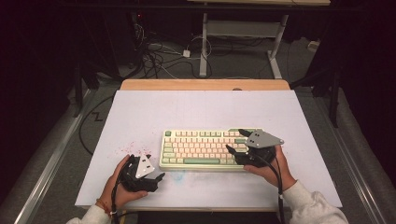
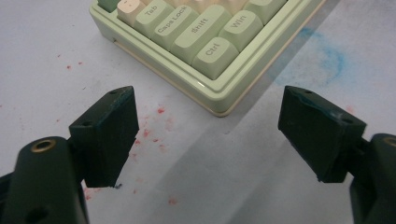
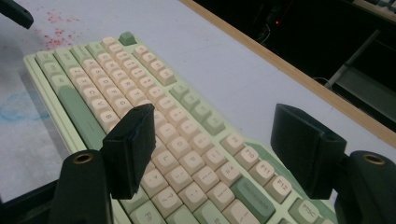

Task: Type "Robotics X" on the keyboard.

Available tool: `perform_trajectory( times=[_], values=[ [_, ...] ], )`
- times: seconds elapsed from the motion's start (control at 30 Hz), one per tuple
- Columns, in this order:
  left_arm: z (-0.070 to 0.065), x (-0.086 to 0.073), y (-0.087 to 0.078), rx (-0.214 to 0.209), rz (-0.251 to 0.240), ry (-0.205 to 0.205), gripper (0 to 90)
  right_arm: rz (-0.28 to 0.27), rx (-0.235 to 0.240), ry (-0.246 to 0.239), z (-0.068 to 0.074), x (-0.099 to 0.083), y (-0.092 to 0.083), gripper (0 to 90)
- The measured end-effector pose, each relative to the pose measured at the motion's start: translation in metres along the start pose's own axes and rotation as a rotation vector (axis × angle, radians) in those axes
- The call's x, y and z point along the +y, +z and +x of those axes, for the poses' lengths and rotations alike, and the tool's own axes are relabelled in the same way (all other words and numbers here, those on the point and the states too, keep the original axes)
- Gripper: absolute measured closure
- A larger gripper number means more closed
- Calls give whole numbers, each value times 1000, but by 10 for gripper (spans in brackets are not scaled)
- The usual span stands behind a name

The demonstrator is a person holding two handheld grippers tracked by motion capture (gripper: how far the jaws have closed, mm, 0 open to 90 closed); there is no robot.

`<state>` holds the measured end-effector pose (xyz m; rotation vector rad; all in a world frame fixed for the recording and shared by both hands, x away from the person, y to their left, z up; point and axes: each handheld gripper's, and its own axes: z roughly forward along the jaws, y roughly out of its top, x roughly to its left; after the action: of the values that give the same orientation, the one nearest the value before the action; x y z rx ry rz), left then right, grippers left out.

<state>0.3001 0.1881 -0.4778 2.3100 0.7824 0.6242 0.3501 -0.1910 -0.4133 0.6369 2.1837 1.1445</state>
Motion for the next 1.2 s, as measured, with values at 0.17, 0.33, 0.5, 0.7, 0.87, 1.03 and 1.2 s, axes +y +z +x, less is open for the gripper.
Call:
perform_trajectory(
  times=[0.17, 0.33, 0.5, 0.7, 0.87, 1.03, 1.2],
  values=[
    [1, 0, -1, 4, -3, -1, 193, -1, -8, 1, -1, -7, -7, 308],
    [2, 1, -3, 15, -19, -14, 200, 3, -24, -3, -3, -15, -14, 308],
    [3, 2, -6, 21, -37, -26, 207, 3, -48, -2, -3, -22, -21, 308],
    [4, 3, -9, 24, -56, -39, 231, 9, -52, -5, -2, -33, -28, 306],
    [3, 4, -9, 25, -51, -41, 300, 11, -50, -11, 0, -43, -34, 304],
    [4, 6, -12, 8, -64, -51, 364, 14, -47, -4, 2, -51, -39, 302],
    [5, 10, -14, 3, -60, -66, 518, 12, -33, 10, 5, -59, -43, 299]
  ],
)
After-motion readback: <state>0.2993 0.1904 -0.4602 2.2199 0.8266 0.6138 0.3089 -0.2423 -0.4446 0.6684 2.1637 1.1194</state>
